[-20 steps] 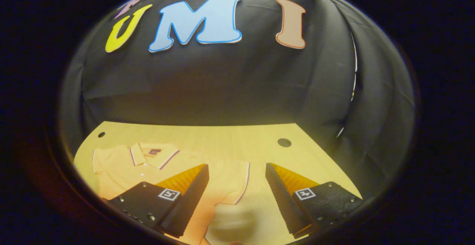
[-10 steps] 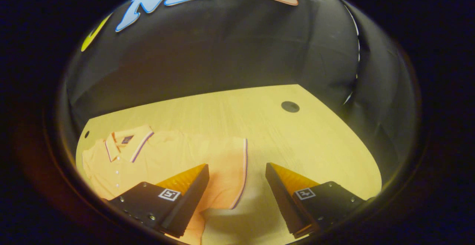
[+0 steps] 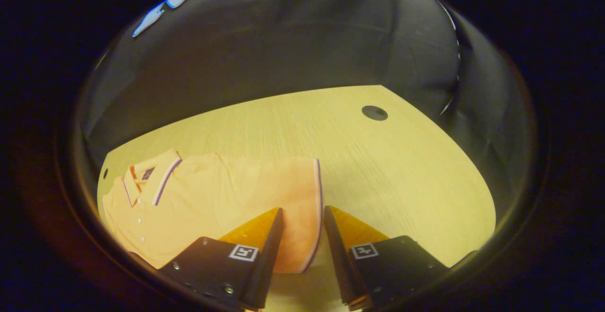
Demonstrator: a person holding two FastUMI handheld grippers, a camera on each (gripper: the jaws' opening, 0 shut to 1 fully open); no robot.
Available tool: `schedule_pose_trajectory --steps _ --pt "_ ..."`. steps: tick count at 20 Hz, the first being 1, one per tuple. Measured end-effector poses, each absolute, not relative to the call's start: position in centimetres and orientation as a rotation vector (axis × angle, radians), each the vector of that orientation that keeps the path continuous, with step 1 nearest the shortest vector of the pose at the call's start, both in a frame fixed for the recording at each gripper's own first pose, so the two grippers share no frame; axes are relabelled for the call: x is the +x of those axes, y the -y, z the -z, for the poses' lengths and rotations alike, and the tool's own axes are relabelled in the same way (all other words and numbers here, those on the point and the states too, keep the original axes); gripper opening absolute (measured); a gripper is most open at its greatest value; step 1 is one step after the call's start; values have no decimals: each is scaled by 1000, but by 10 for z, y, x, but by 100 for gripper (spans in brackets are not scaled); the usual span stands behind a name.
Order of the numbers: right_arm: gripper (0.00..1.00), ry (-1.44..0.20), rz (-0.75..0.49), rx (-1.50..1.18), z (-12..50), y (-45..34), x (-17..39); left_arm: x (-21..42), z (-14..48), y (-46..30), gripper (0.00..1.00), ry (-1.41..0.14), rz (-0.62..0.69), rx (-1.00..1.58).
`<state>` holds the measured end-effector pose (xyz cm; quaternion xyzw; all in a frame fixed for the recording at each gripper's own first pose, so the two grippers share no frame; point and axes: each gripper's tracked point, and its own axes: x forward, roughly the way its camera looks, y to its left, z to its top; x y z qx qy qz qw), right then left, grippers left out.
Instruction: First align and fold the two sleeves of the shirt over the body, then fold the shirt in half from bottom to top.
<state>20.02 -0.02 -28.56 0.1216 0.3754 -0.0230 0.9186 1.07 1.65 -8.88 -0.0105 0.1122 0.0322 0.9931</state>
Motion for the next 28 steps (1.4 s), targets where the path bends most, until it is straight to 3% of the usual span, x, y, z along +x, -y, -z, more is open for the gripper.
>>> schedule_pose_trajectory --steps 1,2,3,4,7,12,20,27,28 --pt "41 -775 39 253 284 -1 199 10 89 -18 96 -225 -67 -22" --pt "36 -779 36 253 285 -3 199 9 90 -19 96 -223 -69 -23" --pt "22 -778 34 251 285 -3 199 8 89 -21 96 -221 -72 -22" --pt "22 -773 27 243 284 -5 199 8 89 -22 96 -219 -76 -22" --pt "4 -763 52 225 277 -5 200 4 89 -28 96 -216 -88 -19" --pt "4 -659 19 114 241 -11 199 -3 93 -37 99 -221 -109 -33" --pt "4 -534 -168 -75 199 -82 179 -10 105 -59 96 -235 -173 -73" --pt "5 -582 -266 -133 220 -128 165 -14 112 -92 99 -232 -248 -53" --pt "6 -595 -269 -129 223 -130 163 -13 115 -98 96 -236 -253 -44"
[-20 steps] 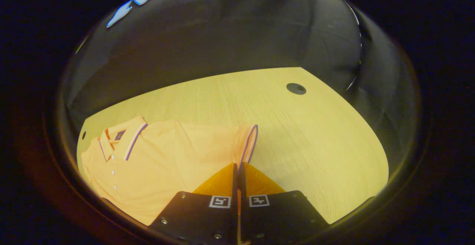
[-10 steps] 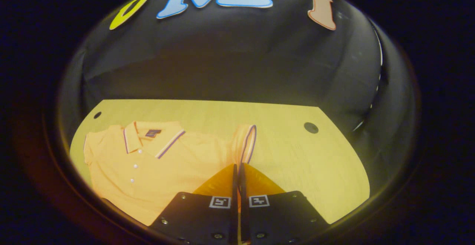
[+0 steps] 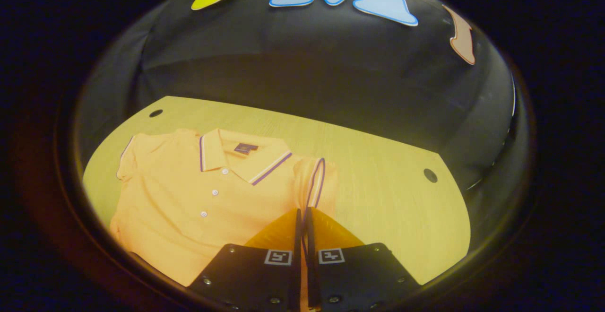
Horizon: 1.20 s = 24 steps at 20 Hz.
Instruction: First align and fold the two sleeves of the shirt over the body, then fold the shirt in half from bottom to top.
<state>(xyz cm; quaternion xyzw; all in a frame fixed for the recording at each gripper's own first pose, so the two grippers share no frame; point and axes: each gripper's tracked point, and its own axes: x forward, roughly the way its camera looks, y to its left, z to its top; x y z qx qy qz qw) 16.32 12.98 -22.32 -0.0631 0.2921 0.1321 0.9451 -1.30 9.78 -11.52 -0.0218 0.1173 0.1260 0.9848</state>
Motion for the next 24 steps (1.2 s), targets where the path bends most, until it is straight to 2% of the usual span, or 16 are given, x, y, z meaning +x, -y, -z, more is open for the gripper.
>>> schedule_pose_trajectory --steps 1,2,3,4,5,6,7,8,9,13,15,16,24 --pt "7 -607 -272 -124 225 -131 162 -11 117 -103 99 -235 -259 -37" --pt "7 -612 -272 -120 226 -131 161 -7 118 -108 96 -228 -257 -35" --pt "7 -614 -271 -120 225 -132 161 -3 118 -111 99 -223 -251 -32" --pt "8 -614 -269 -122 224 -132 160 2 121 -114 92 -220 -245 -26" --pt "11 -616 -269 -121 223 -132 158 8 126 -117 99 -220 -234 -22" --pt "18 -618 -275 -116 221 -134 155 15 130 -120 96 -221 -220 -21" --pt "36 -617 -269 -112 218 -134 152 22 135 -120 99 -228 -199 -20" --pt "37 -610 -266 -106 214 -134 150 28 141 -119 99 -232 -182 -16" --pt "55 -602 -265 -96 209 -135 147 36 145 -121 99 -235 -167 -17" --pt "92 -543 -226 -60 176 -134 134 59 177 -125 99 -295 -112 -57" --pt "92 -505 -207 -56 156 -131 122 70 195 -135 96 -324 -113 -69" --pt "94 -486 -200 -53 147 -130 116 76 203 -139 99 -338 -119 -77" --pt "91 -433 -229 -80 108 -131 66 128 278 -186 96 -464 -258 -170"
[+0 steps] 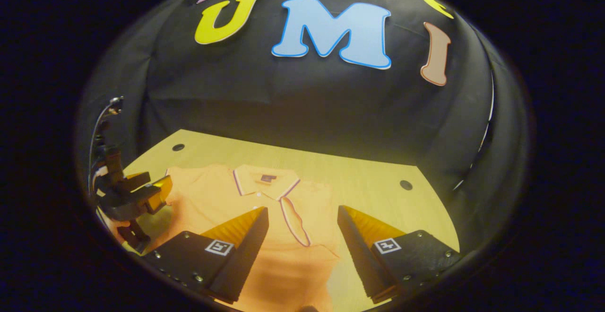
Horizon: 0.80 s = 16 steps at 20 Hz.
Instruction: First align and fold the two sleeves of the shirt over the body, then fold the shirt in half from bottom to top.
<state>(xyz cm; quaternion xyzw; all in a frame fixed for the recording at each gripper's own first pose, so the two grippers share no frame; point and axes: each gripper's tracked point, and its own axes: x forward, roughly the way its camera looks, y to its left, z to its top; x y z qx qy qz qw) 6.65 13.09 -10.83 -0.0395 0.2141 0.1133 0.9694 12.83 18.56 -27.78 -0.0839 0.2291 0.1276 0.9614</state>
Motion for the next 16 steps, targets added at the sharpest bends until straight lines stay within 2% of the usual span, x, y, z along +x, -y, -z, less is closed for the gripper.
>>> schedule_pose_trajectory --steps 7,9,10,14,15,16 --pt "92 -404 -246 -115 97 -134 42 157 337 -203 99 -573 -289 -169" --pt "91 -397 -243 -114 97 -134 42 164 336 -201 95 -577 -275 -174" --pt "91 -394 -241 -116 97 -134 41 169 336 -201 99 -578 -266 -179" --pt "92 -392 -249 -131 96 -135 39 172 345 -202 99 -618 -270 -188" --pt "92 -391 -253 -128 96 -134 39 171 345 -202 90 -622 -276 -188" --pt "92 -391 -254 -126 96 -134 39 170 346 -203 87 -625 -279 -183"
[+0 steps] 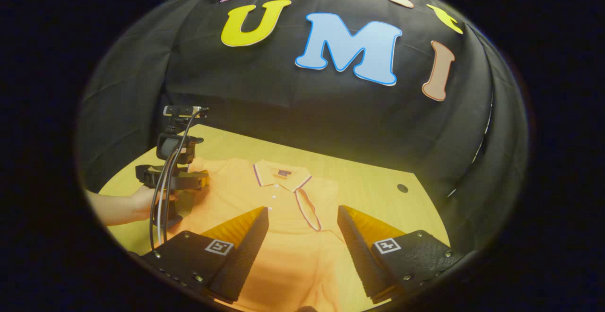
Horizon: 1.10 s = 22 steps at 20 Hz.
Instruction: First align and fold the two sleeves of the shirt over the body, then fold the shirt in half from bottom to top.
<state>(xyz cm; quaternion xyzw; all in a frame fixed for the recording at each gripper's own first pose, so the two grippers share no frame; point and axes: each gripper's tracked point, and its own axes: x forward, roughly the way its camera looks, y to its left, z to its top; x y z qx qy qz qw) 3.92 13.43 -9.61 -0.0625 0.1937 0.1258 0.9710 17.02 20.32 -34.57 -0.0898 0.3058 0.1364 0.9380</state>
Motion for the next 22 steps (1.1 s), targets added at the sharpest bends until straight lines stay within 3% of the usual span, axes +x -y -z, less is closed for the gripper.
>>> schedule_pose_trajectory --steps 4,5,7,8,16,22 --pt "92 -395 -238 -114 98 -133 40 173 345 -196 51 -632 -250 -175" --pt "92 -395 -232 -114 97 -132 41 174 346 -195 31 -636 -249 -165" --pt "91 -396 -221 -110 99 -131 41 174 345 -192 24 -645 -236 -137" --pt "92 -398 -219 -106 99 -131 42 176 346 -190 10 -653 -230 -120" --pt "92 -402 -199 -86 100 -130 44 182 311 -172 10 -609 -217 -78" --pt "92 -411 -171 -53 103 -129 44 192 284 -132 10 -570 -120 12"
